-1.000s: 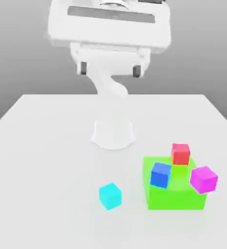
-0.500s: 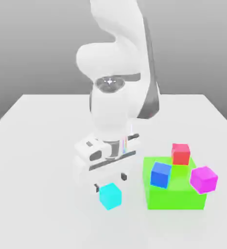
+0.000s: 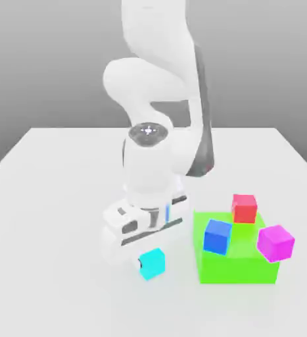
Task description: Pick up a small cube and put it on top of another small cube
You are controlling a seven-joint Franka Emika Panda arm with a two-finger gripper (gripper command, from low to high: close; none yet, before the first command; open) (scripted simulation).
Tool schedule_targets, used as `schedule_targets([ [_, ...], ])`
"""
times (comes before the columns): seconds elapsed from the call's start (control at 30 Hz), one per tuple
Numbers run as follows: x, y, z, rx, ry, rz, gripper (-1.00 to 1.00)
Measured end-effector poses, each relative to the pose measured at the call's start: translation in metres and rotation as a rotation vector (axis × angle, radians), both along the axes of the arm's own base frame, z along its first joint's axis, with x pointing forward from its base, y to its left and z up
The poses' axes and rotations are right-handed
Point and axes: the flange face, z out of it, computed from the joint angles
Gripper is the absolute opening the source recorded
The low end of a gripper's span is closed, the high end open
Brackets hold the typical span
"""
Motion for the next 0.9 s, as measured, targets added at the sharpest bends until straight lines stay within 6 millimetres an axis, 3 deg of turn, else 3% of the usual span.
schedule_targets([
  [0.1, 0.0, -0.001, 0.022, -0.001, 0.0, -0.017, -1.0],
  [0.27, 0.017, -0.01, 0.023, 0.0, 0.003, -0.223, -1.0],
  [0.47, 0.038, 0.014, 0.036, 0.007, 0.007, -0.432, -1.0],
  [0.57, 0.043, 0.044, 0.054, 0.008, 0.01, -0.506, -1.0],
  [0.67, 0.037, 0.091, 0.078, 0.006, 0.011, -0.512, -1.0],
  [0.9, -0.024, 0.179, 0.13, -0.008, 0.006, -0.314, -1.0],
])
